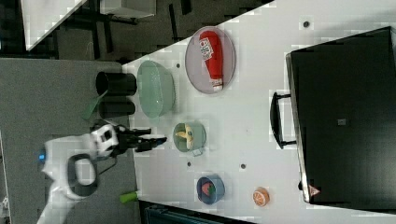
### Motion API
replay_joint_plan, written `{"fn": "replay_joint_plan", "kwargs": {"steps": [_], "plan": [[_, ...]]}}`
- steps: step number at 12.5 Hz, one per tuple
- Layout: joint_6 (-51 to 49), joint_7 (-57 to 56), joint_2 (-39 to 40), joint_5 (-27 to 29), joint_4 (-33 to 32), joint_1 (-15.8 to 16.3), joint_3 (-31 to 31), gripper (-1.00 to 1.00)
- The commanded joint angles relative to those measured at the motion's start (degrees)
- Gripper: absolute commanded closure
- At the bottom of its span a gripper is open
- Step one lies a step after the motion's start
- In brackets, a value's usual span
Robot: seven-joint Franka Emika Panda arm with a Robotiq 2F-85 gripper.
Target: Pick Banana and place it in mug.
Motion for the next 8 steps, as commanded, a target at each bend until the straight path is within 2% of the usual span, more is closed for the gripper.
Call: {"fn": "replay_joint_plan", "kwargs": {"steps": [1,5,8], "plan": [[-14.0,1.9,-6.1,0.9,8.7,-2.3,-7.6,-1.0],[-23.8,1.3,-9.0,-2.0,18.9,-3.0,-17.7,-1.0],[-34.8,1.3,-10.3,-2.7,22.5,-3.1,-22.2,-1.0]]}}
